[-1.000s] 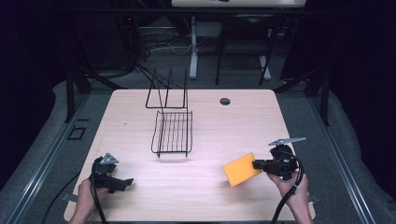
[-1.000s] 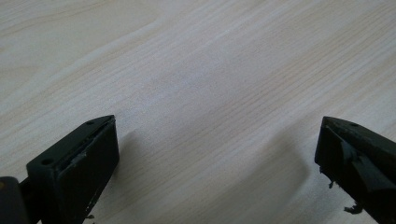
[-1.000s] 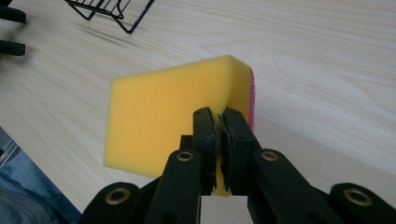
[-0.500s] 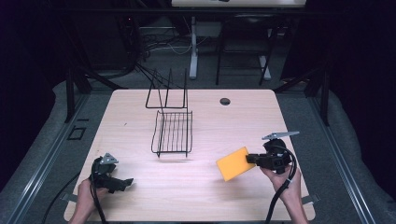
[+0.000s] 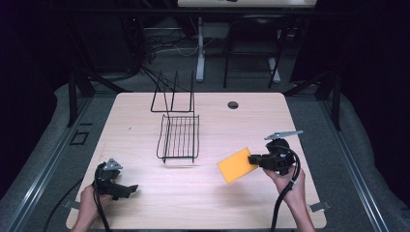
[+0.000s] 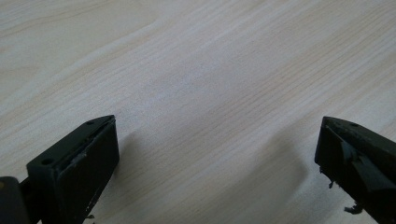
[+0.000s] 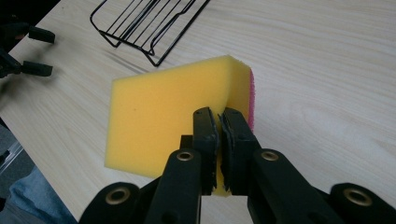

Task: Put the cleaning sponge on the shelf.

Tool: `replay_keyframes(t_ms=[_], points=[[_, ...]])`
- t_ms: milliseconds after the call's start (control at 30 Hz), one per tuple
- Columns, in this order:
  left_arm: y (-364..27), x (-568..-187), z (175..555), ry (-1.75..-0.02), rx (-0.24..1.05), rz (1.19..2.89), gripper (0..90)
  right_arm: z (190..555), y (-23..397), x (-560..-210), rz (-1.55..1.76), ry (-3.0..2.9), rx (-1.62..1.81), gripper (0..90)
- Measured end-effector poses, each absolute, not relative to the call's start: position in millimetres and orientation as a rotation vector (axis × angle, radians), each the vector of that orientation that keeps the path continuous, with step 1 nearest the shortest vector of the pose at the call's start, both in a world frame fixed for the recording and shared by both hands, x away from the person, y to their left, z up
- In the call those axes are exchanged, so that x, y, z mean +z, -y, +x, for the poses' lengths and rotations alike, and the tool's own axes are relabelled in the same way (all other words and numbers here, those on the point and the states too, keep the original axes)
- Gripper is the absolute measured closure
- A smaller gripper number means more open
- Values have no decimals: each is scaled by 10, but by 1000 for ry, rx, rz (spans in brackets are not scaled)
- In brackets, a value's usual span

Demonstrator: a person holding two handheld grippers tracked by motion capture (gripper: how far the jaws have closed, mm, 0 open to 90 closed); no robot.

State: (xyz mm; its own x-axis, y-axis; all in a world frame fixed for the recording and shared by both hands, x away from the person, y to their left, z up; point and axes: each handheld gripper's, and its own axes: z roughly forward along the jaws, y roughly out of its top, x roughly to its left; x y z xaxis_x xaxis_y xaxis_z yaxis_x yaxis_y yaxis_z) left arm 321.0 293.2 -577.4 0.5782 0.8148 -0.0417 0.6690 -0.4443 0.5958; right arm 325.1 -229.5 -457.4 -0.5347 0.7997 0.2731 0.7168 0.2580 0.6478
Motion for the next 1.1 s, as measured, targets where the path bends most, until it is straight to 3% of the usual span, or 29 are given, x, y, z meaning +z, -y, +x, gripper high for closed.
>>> replay_keyframes(t_ms=[1100], points=[[-2938, -5778, 3215, -1177, 324, 2247, 1, 3454, 1986, -4405, 1374, -2419, 1175, 855]])
